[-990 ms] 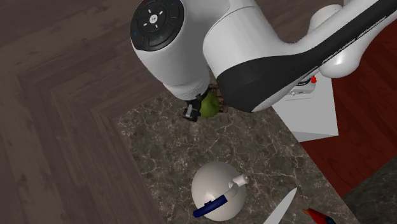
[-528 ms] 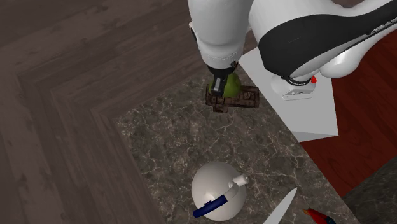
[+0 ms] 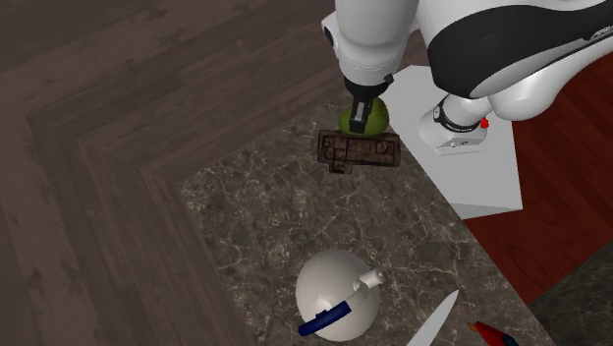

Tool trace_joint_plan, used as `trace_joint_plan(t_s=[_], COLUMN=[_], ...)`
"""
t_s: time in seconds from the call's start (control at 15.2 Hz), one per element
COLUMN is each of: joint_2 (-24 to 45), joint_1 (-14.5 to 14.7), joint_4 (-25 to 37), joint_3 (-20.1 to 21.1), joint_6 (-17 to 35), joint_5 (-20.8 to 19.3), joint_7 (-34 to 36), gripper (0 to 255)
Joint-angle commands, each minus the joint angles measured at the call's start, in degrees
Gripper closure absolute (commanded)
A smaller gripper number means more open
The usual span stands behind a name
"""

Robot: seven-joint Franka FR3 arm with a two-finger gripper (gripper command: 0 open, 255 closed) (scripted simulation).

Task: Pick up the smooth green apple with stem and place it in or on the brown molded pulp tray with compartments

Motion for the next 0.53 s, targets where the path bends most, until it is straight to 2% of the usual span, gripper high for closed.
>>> trace_joint_plan(t_s=[0.0, 0.46], joint_2=[0.06, 1.29], joint_1=[0.07, 0.19], joint_4=[-1.45, -5.94], joint_3=[0.17, 0.9], joint_6=[1.52, 7.23], joint_5=[0.13, 0.47], joint_7=[0.02, 0.21], gripper=[255, 255])
